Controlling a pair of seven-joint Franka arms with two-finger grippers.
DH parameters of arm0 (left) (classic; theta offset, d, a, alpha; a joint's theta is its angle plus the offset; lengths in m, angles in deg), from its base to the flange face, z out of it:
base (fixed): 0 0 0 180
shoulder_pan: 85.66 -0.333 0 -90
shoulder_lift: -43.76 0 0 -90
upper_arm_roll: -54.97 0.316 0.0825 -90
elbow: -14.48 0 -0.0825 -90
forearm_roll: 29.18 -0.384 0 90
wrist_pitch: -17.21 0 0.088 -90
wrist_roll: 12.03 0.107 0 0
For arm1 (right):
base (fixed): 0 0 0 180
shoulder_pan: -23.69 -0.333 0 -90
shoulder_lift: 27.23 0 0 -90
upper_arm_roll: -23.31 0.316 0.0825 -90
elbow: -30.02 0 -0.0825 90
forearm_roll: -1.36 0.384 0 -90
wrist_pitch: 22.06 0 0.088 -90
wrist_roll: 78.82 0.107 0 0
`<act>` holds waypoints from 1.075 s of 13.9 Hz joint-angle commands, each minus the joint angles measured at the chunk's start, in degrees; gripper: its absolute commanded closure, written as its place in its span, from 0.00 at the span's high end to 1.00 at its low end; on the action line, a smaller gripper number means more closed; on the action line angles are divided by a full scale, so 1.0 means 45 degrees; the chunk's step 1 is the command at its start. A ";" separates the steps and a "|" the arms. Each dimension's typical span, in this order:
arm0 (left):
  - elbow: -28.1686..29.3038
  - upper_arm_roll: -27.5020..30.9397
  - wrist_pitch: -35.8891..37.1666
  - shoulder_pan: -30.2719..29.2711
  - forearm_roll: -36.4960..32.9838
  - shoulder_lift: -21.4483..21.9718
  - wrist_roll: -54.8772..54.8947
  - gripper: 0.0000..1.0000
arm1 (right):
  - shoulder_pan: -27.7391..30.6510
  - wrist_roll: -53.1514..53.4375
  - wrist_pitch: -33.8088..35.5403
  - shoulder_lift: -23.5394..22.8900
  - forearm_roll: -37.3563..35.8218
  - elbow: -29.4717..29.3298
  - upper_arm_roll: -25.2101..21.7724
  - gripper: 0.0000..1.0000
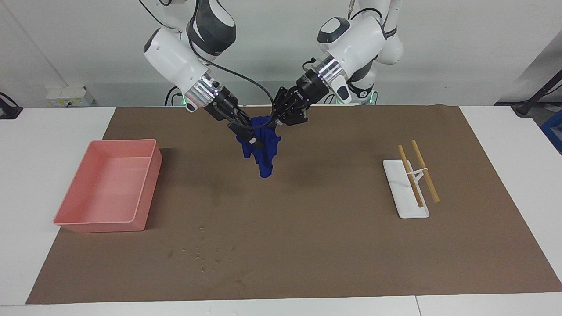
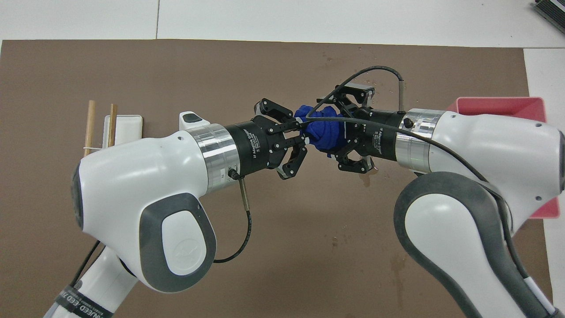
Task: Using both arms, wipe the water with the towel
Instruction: 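Grasp the towel with the right gripper and release the left gripper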
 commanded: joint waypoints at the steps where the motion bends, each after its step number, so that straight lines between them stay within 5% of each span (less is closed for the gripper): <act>1: 0.0377 0.0116 -0.0196 0.0295 0.0256 0.0450 -0.0099 0.00 | -0.0020 -0.0416 -0.0111 -0.0038 0.0352 0.0085 0.0019 0.50; 3: 0.0397 0.0117 -0.0196 0.0316 0.0256 0.0450 -0.0079 0.00 | -0.0020 -0.0571 -0.0071 -0.0038 0.0333 0.0046 0.0019 0.04; 9: 0.0338 0.0155 -0.0196 0.0355 0.0197 0.0430 0.0038 0.00 | 0.0156 -0.1881 0.1159 -0.0018 0.0236 -0.0052 0.0000 0.00; 10: 0.0319 0.0155 -0.0196 0.0374 0.0120 0.0430 0.0019 0.44 | 0.0156 -0.1920 0.1179 0.0001 0.0196 -0.0052 0.0000 0.00; 11: 0.0299 0.0175 -0.0196 0.0375 0.0022 0.0411 -0.0001 0.99 | 0.0156 -0.2017 0.1295 0.0001 0.0177 -0.0052 0.0000 0.00; 15: 0.0260 0.0194 0.0271 0.0103 -0.4262 0.0313 0.0642 1.00 | 0.0369 -0.4180 0.3536 0.0040 -0.2253 -0.0344 -0.0137 0.00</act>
